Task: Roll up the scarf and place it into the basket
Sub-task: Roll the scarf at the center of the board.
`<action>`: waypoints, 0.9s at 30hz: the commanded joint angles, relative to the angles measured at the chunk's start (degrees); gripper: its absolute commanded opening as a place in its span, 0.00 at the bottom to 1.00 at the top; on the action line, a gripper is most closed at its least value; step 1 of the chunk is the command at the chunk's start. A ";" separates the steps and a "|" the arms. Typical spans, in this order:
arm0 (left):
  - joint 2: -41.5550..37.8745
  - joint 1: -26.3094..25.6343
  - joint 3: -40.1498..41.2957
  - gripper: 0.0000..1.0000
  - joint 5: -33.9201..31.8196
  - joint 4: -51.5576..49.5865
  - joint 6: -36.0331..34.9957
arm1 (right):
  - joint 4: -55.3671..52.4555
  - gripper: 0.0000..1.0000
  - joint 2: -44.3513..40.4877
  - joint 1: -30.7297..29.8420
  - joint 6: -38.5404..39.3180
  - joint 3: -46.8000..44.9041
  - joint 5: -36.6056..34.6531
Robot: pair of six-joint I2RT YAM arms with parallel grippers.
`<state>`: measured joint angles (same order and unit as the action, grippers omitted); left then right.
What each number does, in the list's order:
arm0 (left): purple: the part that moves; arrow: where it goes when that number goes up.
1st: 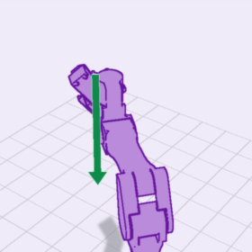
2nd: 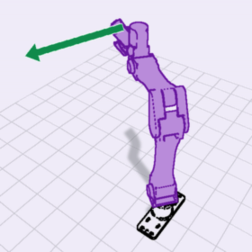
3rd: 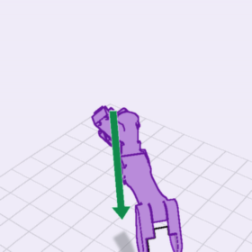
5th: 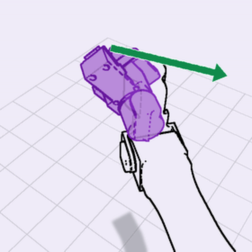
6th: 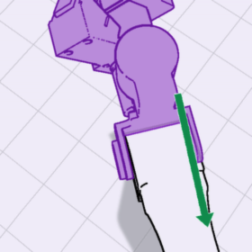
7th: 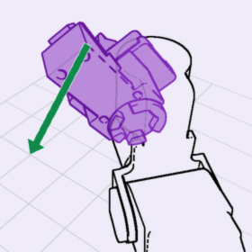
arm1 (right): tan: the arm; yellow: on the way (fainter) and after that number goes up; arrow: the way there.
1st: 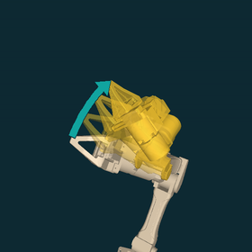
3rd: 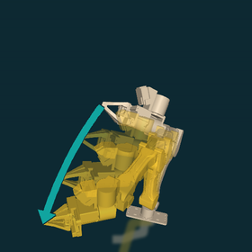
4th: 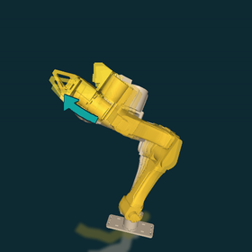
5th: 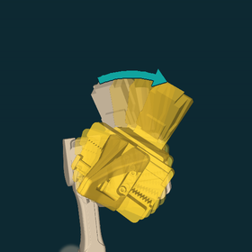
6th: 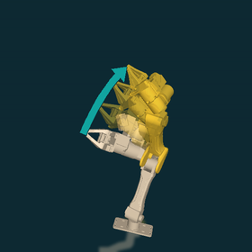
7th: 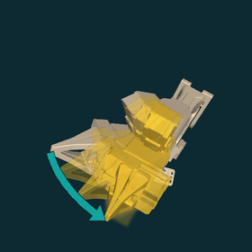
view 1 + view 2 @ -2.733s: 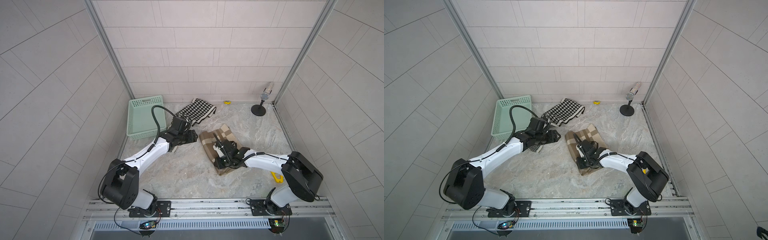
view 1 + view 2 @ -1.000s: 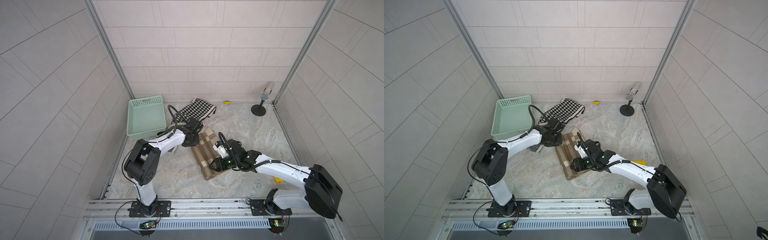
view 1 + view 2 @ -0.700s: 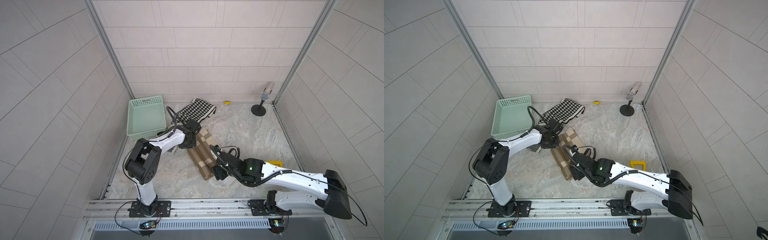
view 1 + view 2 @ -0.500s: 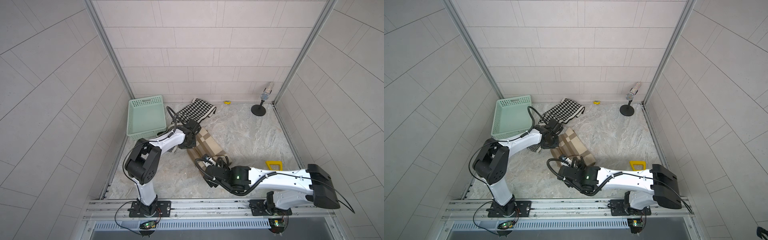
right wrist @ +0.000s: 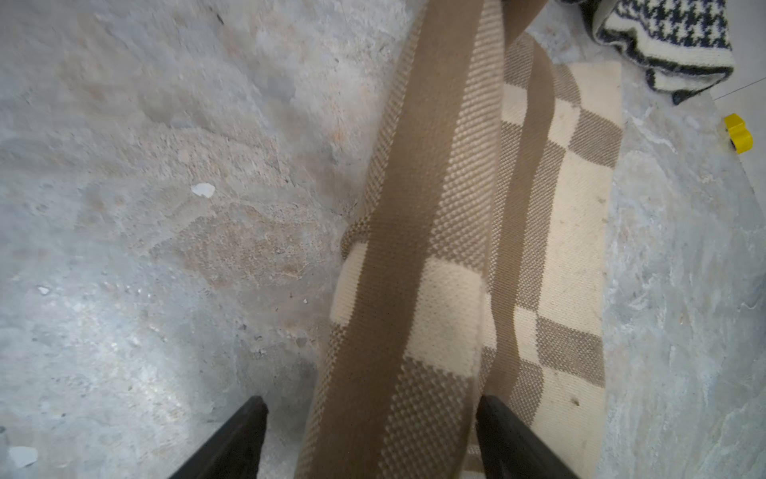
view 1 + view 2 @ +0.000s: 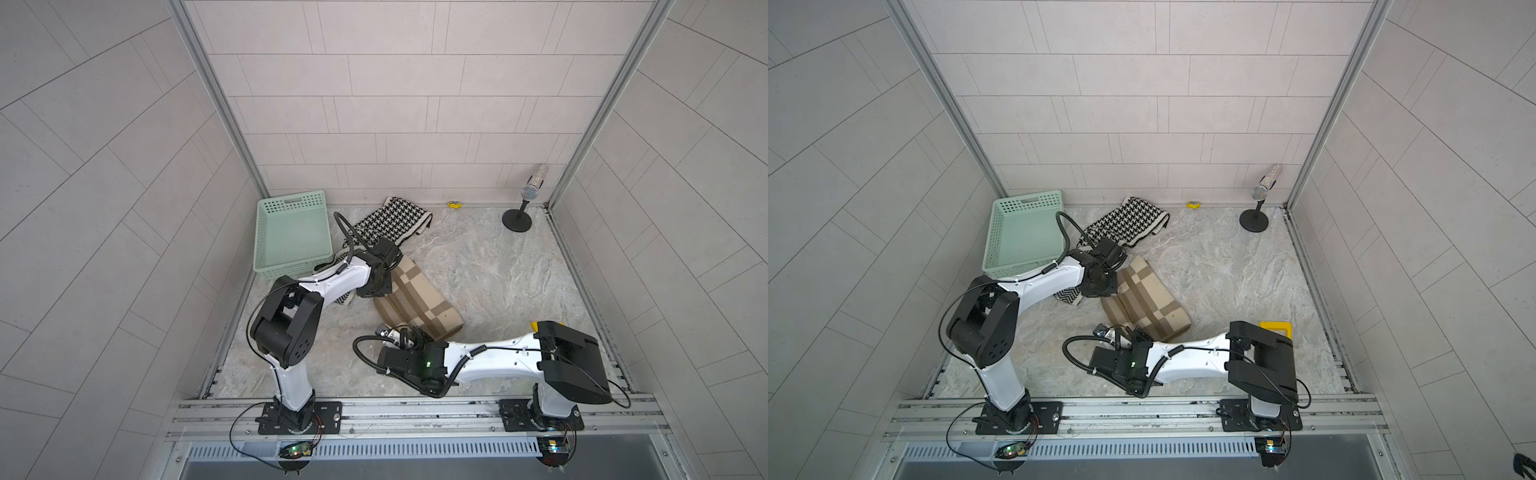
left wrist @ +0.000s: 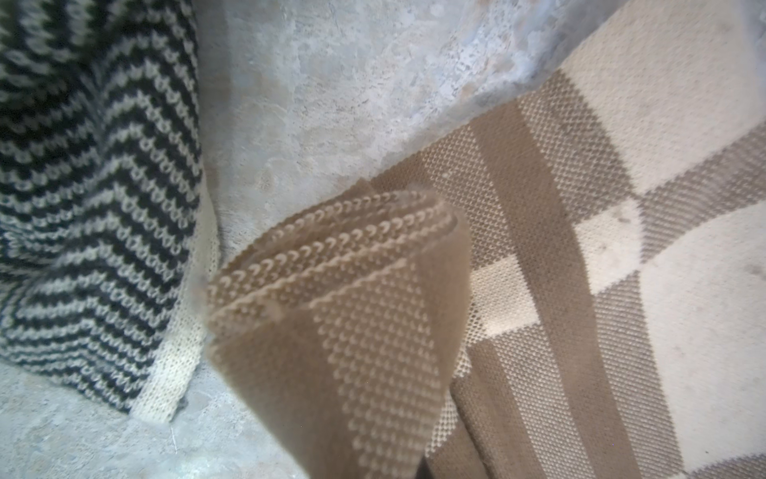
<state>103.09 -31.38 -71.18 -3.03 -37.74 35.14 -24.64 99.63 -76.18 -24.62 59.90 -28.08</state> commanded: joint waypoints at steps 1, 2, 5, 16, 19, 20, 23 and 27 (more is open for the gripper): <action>0.08 0.61 -1.38 0.00 0.72 -1.97 -0.76 | 0.06 0.58 1.82 2.30 -1.40 0.38 1.68; -0.36 0.93 -1.26 0.04 1.42 -1.62 -0.64 | 0.24 0.48 1.90 3.41 -2.07 0.10 4.28; -2.65 2.50 -0.22 0.52 3.78 -0.25 -0.89 | 2.60 0.24 -0.56 6.73 -4.09 -2.88 12.71; -18.50 4.39 7.70 0.75 6.26 8.87 -6.03 | 17.59 0.04 -14.36 27.98 -13.70 -18.20 53.39; -19.64 4.35 11.73 0.66 11.87 16.38 -7.00 | 22.40 0.04 -14.60 34.24 -17.04 -20.58 62.58; -19.31 4.36 12.36 0.61 13.87 17.97 -7.10 | 23.59 0.04 -14.29 35.84 -17.86 -21.14 64.92; -16.91 4.05 13.41 0.50 20.01 22.75 -7.44 | 28.54 0.04 -12.33 40.49 -20.39 -22.67 72.18; -12.42 3.53 12.99 0.42 24.67 26.98 -7.58 | 32.37 0.05 -8.17 44.10 -22.03 -23.32 78.05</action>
<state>88.71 -27.31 -58.37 15.73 -17.17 28.53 2.98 89.17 -33.52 -43.18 37.36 41.71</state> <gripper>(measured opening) 0.430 0.173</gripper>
